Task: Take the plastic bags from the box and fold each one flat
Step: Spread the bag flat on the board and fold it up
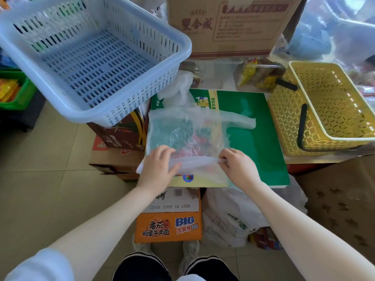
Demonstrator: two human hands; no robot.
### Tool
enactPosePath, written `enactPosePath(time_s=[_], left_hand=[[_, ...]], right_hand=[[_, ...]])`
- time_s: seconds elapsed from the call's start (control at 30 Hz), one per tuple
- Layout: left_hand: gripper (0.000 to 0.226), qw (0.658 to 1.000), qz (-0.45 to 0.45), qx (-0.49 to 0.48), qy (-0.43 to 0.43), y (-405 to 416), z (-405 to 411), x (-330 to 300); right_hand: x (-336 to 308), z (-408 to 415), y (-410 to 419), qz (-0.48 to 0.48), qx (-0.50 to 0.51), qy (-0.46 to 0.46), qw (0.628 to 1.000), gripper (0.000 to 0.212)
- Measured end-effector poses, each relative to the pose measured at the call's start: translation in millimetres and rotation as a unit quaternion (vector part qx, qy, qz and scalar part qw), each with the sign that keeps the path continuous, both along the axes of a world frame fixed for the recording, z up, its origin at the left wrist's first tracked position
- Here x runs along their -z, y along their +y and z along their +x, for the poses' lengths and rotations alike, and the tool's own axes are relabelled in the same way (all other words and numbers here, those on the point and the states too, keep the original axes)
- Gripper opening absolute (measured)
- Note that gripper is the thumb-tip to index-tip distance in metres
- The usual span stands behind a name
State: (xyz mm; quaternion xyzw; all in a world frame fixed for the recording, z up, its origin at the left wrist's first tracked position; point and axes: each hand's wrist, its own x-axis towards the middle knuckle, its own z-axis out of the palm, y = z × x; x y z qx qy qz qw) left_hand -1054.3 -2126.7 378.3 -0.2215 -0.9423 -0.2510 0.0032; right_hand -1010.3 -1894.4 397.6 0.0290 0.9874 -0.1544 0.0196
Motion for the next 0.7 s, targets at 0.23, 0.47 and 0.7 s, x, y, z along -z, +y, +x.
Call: enactPosePath(time_s=[0.23, 0.47, 0.7], left_hand=[[0.015, 0.995, 0.002, 0.096, 0.009, 58, 2, 5], [0.005, 0.997, 0.062, 0.028, -0.040, 51, -13, -9], [0.023, 0.999, -0.023, -0.002, -0.048, 27, -18, -8]], right_hand=[[-8, 10, 22, -0.125, 0.020, -0.003, 0.992, 0.022], [9, 34, 65, -0.094, 0.132, -0.009, 0.987, 0.028], [-7, 26, 76, -0.350, 0.290, -0.026, 0.891, 0.048]])
